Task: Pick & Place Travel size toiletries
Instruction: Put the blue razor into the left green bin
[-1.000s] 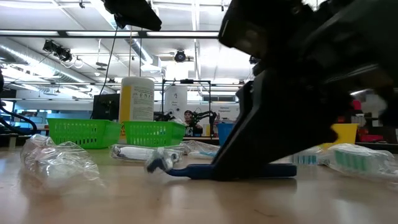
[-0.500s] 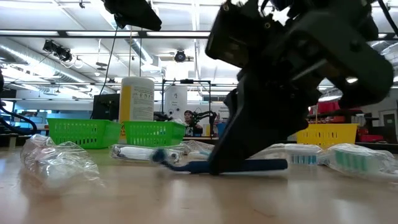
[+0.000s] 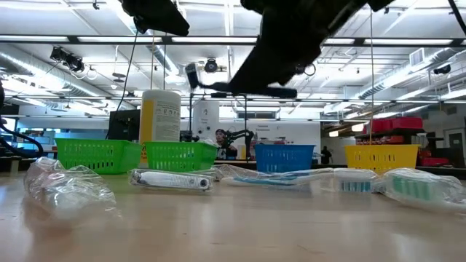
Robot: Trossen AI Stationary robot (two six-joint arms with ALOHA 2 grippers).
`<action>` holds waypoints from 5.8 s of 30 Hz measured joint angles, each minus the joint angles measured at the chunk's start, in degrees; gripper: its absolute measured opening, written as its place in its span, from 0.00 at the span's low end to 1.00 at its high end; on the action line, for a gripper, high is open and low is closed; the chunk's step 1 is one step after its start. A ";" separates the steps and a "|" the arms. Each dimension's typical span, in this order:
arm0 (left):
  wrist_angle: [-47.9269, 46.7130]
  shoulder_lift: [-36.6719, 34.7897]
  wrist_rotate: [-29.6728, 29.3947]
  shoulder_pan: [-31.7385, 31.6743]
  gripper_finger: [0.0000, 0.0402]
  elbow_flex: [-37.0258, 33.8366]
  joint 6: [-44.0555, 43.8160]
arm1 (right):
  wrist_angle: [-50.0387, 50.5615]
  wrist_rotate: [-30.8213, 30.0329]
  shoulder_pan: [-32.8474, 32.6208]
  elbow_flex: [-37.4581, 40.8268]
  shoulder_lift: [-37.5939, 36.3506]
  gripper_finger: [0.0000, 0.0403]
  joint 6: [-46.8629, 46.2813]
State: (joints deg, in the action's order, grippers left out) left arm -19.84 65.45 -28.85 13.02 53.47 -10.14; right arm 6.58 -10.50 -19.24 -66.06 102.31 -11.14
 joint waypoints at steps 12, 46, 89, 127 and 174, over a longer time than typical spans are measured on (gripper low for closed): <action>0.46 -5.57 -11.37 -0.13 0.29 0.08 4.98 | 1.68 -4.90 4.32 -0.09 -7.89 0.11 8.41; 63.26 -16.59 5.21 -1.18 0.29 -43.99 7.57 | -13.49 2.90 14.94 1.24 -21.30 0.11 29.07; 66.76 9.29 15.14 -12.09 0.46 -23.12 10.97 | -55.66 18.05 22.24 8.15 -2.32 0.11 18.03; 67.58 9.16 15.99 -12.11 0.10 -23.26 9.66 | -53.92 12.56 22.26 8.17 -2.37 0.11 19.94; -11.39 -13.49 14.64 -24.61 0.10 -23.26 -22.84 | -26.11 6.10 26.39 8.22 -8.66 0.38 15.04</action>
State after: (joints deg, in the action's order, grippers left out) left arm -31.23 51.96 -14.21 -11.60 30.22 -32.99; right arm -19.53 -4.40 7.16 -57.84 93.65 3.90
